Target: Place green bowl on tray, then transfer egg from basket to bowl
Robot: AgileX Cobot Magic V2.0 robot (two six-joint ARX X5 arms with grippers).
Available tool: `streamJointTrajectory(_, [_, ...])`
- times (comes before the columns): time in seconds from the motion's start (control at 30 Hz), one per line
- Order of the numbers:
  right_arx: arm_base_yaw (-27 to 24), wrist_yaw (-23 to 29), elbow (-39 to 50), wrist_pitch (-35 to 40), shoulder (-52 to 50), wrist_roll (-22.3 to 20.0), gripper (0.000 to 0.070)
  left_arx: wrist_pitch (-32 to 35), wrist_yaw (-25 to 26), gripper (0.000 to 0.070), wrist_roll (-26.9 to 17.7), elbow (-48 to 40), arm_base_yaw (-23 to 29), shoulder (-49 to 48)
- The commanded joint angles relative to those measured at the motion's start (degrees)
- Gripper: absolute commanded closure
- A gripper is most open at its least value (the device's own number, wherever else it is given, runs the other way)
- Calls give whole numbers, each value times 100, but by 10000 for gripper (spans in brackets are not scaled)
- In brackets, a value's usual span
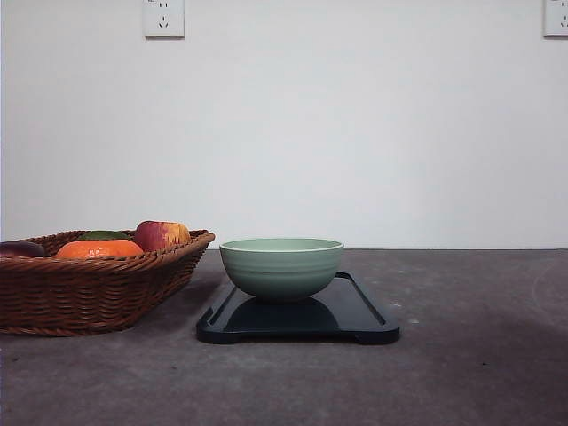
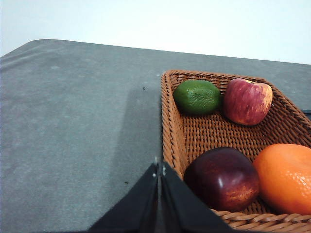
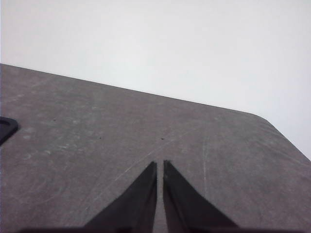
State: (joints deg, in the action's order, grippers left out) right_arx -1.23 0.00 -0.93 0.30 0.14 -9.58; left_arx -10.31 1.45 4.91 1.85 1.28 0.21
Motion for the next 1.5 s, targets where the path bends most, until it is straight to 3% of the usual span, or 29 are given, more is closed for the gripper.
streamJointTrajectory(0.0, [-9, 6, 24, 63, 7, 79, 685, 20, 0, 700, -81, -109, 4, -2])
streamJointTrajectory(1.47, [-9, 6, 24, 63, 7, 79, 685, 20, 0, 700, -81, -109, 4, -2])
